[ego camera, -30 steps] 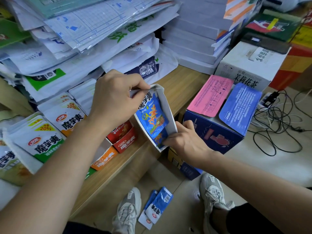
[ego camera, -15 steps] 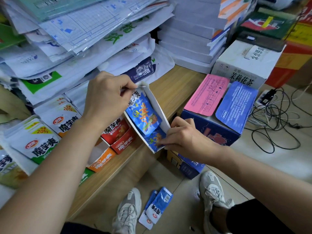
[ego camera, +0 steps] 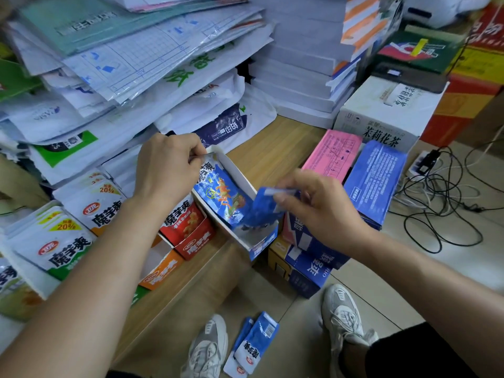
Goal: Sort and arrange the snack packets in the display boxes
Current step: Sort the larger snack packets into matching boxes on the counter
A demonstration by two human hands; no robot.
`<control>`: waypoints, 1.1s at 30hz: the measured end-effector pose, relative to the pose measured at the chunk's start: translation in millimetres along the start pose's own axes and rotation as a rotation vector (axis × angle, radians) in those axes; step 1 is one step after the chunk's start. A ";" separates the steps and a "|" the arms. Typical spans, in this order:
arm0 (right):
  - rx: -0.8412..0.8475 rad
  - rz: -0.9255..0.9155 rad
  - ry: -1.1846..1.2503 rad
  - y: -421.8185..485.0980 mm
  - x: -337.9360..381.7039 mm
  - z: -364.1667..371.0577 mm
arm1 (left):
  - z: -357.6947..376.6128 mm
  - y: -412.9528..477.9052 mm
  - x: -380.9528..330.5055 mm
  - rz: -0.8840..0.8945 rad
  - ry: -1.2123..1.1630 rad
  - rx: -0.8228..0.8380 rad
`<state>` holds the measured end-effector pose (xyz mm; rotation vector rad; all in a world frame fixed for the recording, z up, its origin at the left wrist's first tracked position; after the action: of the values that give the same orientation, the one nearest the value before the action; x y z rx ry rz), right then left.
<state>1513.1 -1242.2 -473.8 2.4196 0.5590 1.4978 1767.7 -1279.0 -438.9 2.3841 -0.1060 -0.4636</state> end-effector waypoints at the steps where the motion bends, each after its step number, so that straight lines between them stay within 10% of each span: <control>1: -0.058 -0.004 0.015 4.6 3.1 -4.3 | -0.1 0.2 -0.8 -0.002 0.004 0.005; 11: -0.377 0.277 0.685 31.3 3.9 -33.5 | -3.9 7.6 -2.6 -0.250 0.024 0.087; 25: 0.232 -0.615 -0.220 12.0 -21.5 63.3 | -12.4 17.0 7.6 -0.489 -0.235 0.076; 33: 0.508 -0.494 -0.604 6.6 -24.7 85.8 | -13.9 11.9 5.9 -0.325 -0.073 0.134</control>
<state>1581.3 -1259.3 -529.2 2.6086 1.3695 0.4218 1778.8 -1280.5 -423.3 2.5254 0.2276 -0.7150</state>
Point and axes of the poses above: each hand's wrist, its own y-axis towards the middle knuckle, its own z-axis out of the palm, x = y × z, the point moved 4 cm from there along y, towards the middle knuckle, and after that the axes turned 13 degrees about -x, right-handed, at the moved point
